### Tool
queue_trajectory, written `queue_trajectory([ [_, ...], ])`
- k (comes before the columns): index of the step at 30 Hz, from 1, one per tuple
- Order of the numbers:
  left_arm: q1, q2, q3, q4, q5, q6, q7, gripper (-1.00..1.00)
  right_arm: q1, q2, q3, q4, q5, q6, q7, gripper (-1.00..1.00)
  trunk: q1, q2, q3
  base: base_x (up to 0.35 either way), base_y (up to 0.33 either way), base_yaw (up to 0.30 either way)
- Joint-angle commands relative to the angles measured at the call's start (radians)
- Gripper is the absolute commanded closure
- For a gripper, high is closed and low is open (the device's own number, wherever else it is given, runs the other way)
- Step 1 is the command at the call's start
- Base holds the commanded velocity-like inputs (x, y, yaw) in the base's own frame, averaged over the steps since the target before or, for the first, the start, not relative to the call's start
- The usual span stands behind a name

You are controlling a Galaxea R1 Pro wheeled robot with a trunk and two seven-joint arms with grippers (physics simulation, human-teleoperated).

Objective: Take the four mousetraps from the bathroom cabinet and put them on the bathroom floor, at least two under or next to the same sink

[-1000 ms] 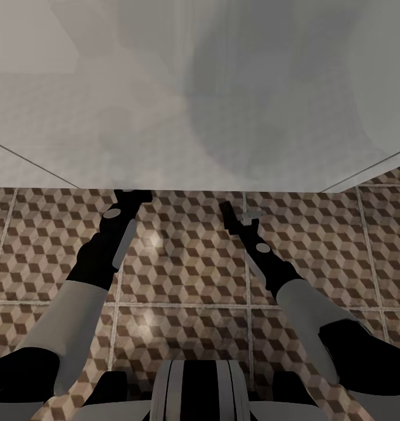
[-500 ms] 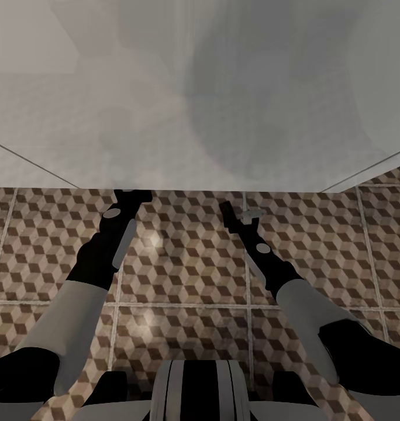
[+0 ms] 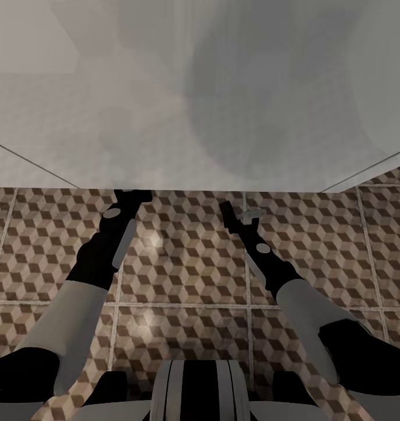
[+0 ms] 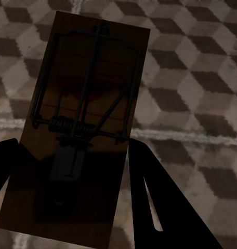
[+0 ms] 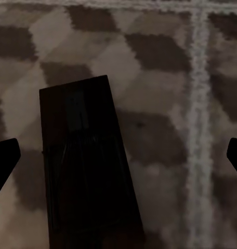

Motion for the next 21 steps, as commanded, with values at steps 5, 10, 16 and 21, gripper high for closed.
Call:
queue_trajectory([
  [5,0.000,0.001,-0.003,-0.003,0.007,0.004,0.009,1.00,-0.001,-0.001,0.009,0.001,-0.010,-0.008,-0.005,-1.00,0.000,0.000,0.000,0.000,0.000,0.000],
  [10,0.003,0.001,-0.003,-0.007,0.007,0.002,0.009,1.00,-0.001,-0.001,0.009,0.001,-0.010,-0.011,-0.005,-1.00,0.000,0.000,0.000,0.000,0.000,0.000],
  [16,0.005,0.001,-0.003,-0.008,0.007,0.002,0.008,1.00,-0.001,-0.001,0.010,0.000,-0.011,-0.012,-0.005,-1.00,0.000,0.000,0.000,0.000,0.000,0.000],
  [21,0.007,0.001,-0.003,-0.005,0.007,0.001,0.007,1.00,-0.001,-0.001,0.010,0.000,-0.010,-0.013,-0.004,-1.00,0.000,0.000,0.000,0.000,0.000,0.000],
])
